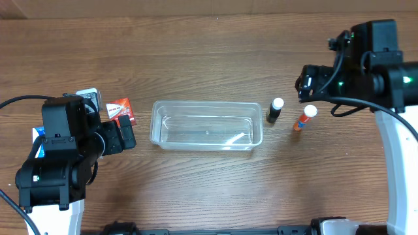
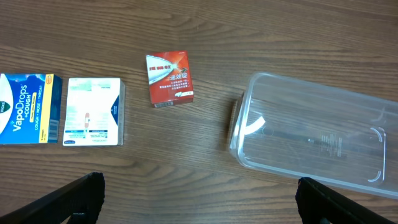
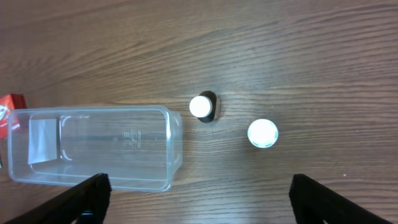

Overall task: Pack container
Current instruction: 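Move the right gripper over the dark brown bottle and lower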

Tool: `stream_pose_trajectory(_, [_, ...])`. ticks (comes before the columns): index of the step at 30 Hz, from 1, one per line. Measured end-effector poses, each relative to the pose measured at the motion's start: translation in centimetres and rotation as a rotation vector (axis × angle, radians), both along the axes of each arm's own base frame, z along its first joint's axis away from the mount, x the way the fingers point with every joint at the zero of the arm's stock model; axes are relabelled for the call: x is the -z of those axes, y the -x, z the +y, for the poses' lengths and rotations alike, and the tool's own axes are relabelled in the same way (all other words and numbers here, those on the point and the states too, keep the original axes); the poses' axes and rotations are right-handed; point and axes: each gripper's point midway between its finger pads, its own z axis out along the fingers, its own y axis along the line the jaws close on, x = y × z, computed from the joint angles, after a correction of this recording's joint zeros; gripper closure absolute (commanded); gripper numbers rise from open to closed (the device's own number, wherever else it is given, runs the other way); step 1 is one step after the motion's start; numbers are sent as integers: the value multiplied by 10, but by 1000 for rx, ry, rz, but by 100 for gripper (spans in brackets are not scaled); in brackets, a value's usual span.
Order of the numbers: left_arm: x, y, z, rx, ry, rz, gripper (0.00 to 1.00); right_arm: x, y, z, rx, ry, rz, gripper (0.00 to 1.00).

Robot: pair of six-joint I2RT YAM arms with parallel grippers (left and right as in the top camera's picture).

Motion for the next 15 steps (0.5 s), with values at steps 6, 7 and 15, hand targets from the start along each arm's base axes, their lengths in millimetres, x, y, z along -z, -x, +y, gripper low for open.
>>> stream_pose_trajectory(6, [0, 0, 0, 0, 0, 0, 0, 33, -14, 17, -55, 31, 100, 3])
stream_pose_trajectory(7, [0, 0, 0, 0, 0, 0, 0, 44, -19, 18, -56, 35, 135, 3])
stream_pose_trajectory(15, [0, 0, 0, 0, 0, 0, 0, 109, -37, 19, -55, 65, 327, 4])
